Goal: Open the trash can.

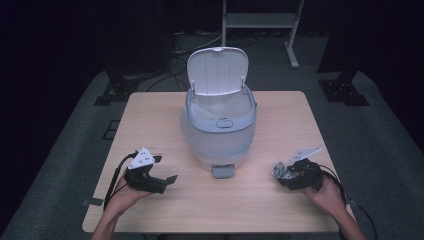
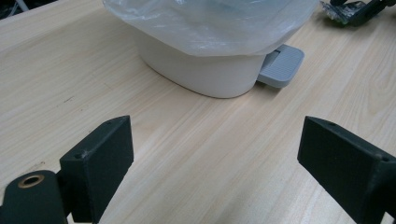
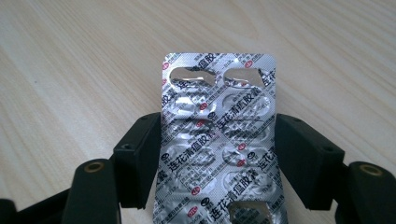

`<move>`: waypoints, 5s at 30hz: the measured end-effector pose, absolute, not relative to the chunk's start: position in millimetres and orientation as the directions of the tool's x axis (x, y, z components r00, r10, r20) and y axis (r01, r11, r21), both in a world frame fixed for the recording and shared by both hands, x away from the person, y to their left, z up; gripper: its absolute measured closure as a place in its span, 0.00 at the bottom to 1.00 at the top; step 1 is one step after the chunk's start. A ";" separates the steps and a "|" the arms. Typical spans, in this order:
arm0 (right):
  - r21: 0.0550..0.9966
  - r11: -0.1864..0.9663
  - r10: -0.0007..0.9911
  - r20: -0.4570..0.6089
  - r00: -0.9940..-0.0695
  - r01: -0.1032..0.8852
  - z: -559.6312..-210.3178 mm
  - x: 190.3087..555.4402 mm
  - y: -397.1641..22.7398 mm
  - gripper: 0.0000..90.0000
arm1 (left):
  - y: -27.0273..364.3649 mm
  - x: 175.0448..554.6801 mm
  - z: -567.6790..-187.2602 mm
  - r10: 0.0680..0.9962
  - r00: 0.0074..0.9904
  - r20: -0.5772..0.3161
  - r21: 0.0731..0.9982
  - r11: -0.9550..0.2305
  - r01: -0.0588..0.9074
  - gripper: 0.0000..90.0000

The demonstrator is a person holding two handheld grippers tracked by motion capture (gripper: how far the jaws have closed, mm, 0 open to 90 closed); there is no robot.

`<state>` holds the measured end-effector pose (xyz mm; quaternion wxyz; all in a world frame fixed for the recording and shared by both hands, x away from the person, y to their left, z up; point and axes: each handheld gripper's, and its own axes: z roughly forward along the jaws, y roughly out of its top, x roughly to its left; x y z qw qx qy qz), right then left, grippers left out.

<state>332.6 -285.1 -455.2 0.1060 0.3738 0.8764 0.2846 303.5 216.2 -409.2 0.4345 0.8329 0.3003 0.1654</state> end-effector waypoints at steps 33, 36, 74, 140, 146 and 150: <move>0.650 0.552 0.657 0.045 -0.752 0.522 -341.3 334.3 -273.2 0.36 | 215.0 303.9 -413.3 0.639 0.769 0.019 0.815 -0.456 0.358 0.11; 0.659 0.546 0.655 0.050 -0.754 0.517 -331.5 335.1 -273.9 0.36 | 214.8 304.2 -414.0 0.640 0.768 0.018 0.814 -0.455 0.360 0.11; 0.684 0.548 0.621 0.054 -0.782 0.482 -236.8 352.4 -261.7 0.36 | 213.0 306.5 -418.9 0.636 0.771 0.026 0.801 -0.475 0.365 0.11; 0.678 0.631 0.506 0.009 -0.863 0.377 -146.1 399.7 -166.0 0.36 | 221.6 305.4 -416.3 0.645 0.763 0.032 0.799 -0.475 0.368 0.11; 0.676 0.637 0.491 0.013 -0.871 0.369 -146.3 406.1 -155.7 0.36 | 222.2 305.5 -416.2 0.644 0.764 0.032 0.799 -0.476 0.368 0.11; 0.674 0.640 0.486 0.015 -0.874 0.368 -146.3 409.8 -149.4 0.36 | 222.9 305.5 -416.1 0.646 0.763 0.030 0.801 -0.472 0.368 0.11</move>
